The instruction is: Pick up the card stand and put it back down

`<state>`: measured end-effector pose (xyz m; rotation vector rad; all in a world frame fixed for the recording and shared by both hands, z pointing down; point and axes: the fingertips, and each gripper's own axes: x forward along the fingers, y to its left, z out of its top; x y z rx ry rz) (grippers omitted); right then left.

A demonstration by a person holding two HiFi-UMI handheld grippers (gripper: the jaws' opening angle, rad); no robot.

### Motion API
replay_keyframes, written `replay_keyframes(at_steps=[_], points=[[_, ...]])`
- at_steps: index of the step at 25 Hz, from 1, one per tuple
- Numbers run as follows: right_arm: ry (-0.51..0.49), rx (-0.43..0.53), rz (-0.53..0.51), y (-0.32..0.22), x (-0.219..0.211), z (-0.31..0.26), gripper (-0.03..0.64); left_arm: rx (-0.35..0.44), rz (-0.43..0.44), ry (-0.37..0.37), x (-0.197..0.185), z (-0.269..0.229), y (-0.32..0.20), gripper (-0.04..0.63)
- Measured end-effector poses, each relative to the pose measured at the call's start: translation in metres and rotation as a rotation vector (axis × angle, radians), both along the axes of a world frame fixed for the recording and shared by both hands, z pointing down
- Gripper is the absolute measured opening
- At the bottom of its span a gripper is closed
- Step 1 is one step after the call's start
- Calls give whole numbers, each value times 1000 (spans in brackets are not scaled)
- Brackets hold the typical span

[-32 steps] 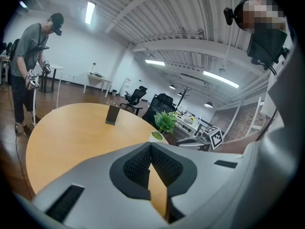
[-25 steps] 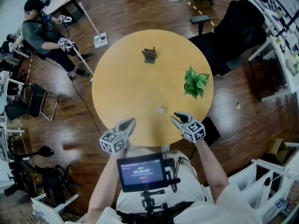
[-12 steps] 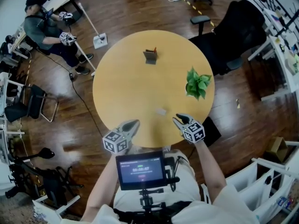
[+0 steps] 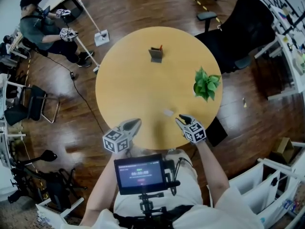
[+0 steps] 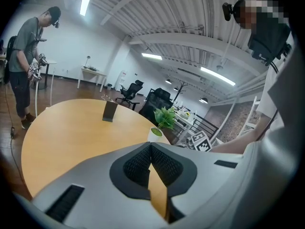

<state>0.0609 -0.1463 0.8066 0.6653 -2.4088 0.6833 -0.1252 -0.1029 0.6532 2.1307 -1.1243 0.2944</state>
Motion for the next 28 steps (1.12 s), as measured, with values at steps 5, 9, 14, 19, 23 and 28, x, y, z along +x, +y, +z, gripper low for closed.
replay_keyframes(at_steps=[5,9,14,19,23,28], points=[[47,-32,-1,-9,-7,30,138,-19,13,7,-8,3,-4,0],[79,-69,0,-12,-9,51,138,-24,26,9,-10,1,-10,0],[101,-87,-12,-13,-16,70,138,-38,39,-2,-14,8,-18,0],[131,-85,-35,-13,-21,82,138,-48,27,-3,-19,10,-17,0],[145,-101,-45,-11,-25,95,134,-55,10,2,-28,12,-14,0],[157,-91,-65,-14,-29,103,118,-57,-19,4,-37,11,-9,0]])
